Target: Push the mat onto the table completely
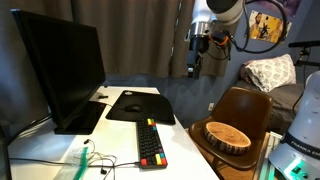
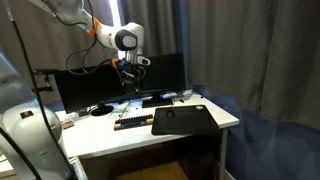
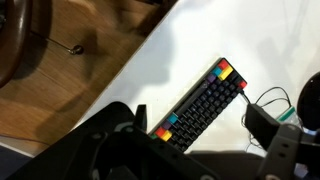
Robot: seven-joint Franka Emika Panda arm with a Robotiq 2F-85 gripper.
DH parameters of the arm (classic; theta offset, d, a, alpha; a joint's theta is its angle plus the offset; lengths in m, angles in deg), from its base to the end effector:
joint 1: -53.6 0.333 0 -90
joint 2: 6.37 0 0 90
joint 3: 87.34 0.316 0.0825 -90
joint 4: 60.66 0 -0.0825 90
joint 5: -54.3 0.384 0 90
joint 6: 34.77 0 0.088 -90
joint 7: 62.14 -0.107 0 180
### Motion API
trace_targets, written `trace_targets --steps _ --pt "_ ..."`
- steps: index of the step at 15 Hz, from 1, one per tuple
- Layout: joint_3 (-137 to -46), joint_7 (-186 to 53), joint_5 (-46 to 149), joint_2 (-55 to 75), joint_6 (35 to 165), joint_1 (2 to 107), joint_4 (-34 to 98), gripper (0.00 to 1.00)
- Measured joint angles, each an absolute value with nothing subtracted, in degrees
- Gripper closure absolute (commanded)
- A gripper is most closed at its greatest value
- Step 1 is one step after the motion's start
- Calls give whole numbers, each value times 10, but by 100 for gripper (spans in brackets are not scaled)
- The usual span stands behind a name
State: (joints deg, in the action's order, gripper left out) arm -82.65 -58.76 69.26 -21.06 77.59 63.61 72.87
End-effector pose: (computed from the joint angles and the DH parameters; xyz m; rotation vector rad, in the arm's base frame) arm 0.4331 0.1320 0.4316 -2.9180 -0.2902 0.1950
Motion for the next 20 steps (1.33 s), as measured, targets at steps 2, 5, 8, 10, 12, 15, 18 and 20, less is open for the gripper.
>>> trace_targets --steps 2,5,8,10,12,15,18,20 --pt "-844 -562 703 -184 776 622 718 0" --pt "-862 -508 711 -139 778 603 692 0" --pt "-875 -431 716 -90 780 586 653 0" --pt "-885 -374 729 -51 779 567 614 0" --pt "-893 -325 751 -10 775 543 568 0" --pt "-901 -278 792 54 768 495 493 0" --pt "-904 -257 826 113 768 443 432 0" --pt "-905 -251 847 146 771 411 406 0"
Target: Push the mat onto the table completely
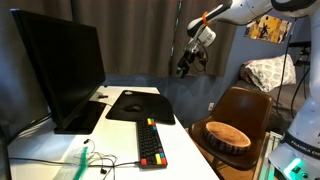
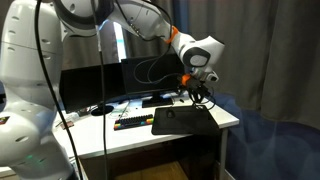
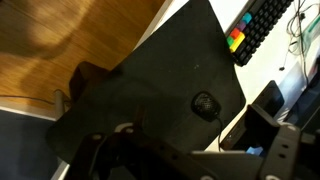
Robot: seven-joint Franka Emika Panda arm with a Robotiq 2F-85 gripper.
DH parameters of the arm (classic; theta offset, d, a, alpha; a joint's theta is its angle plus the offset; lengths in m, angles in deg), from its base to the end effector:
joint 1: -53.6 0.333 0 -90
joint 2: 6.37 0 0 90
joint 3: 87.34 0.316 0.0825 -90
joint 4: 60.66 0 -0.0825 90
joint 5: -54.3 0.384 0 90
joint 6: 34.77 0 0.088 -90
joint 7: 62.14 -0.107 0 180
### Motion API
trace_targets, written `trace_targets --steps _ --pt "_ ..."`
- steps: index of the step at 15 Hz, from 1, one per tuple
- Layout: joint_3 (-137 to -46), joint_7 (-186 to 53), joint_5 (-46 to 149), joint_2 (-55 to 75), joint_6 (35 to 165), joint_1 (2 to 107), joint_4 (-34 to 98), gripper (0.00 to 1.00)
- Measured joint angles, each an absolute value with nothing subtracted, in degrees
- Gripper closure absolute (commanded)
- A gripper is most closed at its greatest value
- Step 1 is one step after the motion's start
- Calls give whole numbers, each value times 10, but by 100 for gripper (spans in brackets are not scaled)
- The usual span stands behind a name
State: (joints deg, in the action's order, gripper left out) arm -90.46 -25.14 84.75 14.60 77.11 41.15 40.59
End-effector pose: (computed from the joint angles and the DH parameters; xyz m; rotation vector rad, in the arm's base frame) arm 0.6177 -0.1344 0.3500 -2.6522 -0.1717 -0.0611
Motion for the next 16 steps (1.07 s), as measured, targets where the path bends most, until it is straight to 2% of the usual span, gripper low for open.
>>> trace_targets --steps 4,16 --pt "-905 -248 869 183 772 377 383 0" --pt "-902 -248 870 184 772 380 378 0"
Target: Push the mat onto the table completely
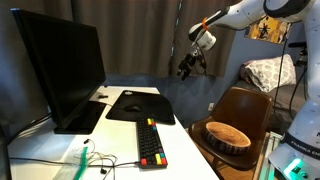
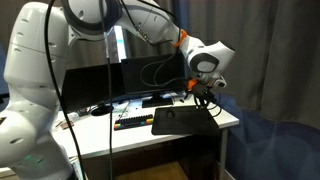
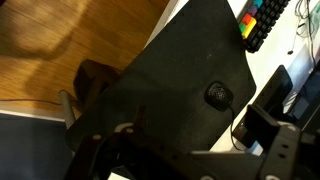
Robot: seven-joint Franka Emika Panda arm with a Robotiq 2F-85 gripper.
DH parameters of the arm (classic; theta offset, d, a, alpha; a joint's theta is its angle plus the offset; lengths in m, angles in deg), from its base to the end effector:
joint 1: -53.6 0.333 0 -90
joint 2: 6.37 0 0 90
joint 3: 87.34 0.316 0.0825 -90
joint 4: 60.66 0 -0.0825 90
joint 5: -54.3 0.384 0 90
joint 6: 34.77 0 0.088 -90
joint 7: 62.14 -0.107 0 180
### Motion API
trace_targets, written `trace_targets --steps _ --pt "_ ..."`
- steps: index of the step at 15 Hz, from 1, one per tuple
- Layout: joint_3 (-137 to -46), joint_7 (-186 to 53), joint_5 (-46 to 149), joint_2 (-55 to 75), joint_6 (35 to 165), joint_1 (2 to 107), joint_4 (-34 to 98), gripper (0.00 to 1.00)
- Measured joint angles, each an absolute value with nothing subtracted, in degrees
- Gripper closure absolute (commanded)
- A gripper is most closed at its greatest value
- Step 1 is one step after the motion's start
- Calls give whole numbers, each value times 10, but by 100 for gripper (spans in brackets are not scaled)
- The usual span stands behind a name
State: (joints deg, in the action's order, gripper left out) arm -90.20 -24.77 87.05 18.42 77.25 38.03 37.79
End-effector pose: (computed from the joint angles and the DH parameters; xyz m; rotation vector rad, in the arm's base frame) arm 0.6241 -0.1671 0.3301 -2.6231 -0.0811 -0.0819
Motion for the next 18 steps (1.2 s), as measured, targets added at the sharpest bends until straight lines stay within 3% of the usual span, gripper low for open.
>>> trace_targets --steps 7,18 --pt "-898 -254 885 202 821 379 381 0" --pt "-864 -243 1043 369 905 320 324 0"
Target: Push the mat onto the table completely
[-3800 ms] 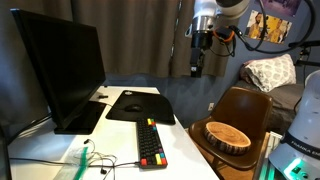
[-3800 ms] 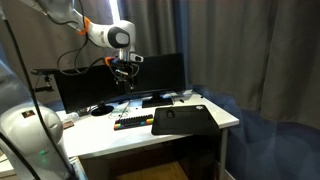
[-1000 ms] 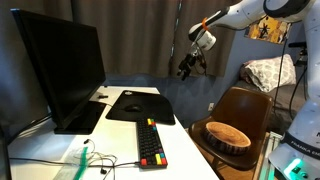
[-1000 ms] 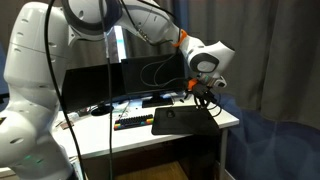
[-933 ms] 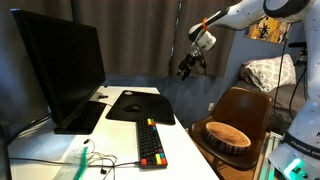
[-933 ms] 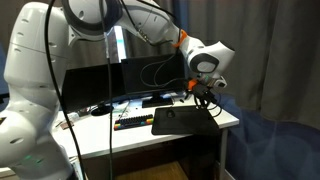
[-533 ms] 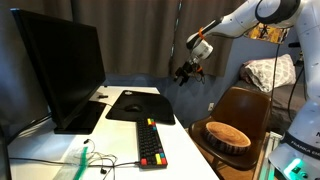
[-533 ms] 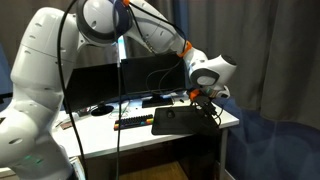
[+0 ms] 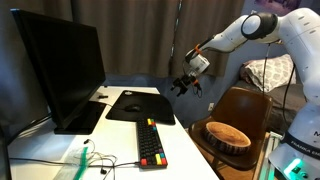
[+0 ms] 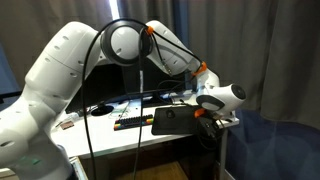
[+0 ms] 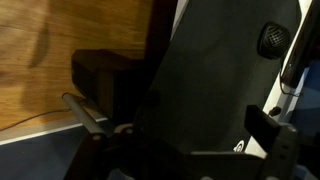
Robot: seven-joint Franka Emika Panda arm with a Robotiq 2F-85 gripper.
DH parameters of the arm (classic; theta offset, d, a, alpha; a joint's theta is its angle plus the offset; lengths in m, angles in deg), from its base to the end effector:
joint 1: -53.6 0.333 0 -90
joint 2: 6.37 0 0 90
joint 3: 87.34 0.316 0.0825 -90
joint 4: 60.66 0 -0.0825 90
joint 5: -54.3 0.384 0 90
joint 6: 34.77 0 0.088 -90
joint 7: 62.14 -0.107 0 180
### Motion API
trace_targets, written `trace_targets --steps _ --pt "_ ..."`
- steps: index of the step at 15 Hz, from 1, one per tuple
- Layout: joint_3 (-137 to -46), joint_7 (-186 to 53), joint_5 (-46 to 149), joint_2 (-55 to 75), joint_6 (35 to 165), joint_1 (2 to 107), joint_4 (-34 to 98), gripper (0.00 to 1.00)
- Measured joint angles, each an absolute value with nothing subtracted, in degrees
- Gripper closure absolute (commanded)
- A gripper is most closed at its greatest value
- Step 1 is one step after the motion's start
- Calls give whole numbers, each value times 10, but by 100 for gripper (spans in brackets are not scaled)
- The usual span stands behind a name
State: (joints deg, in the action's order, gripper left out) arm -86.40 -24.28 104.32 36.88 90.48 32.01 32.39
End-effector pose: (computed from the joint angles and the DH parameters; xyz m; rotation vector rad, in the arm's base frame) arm 0.6430 -0.2137 0.1735 -2.4387 0.3664 -0.2154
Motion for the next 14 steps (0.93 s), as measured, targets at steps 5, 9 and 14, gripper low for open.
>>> trace_targets --steps 5,9,14 --pt "-860 -248 1094 456 903 299 257 0" --pt "-851 -262 1135 515 890 288 208 0" --pt "-836 -268 1216 576 874 271 151 41"
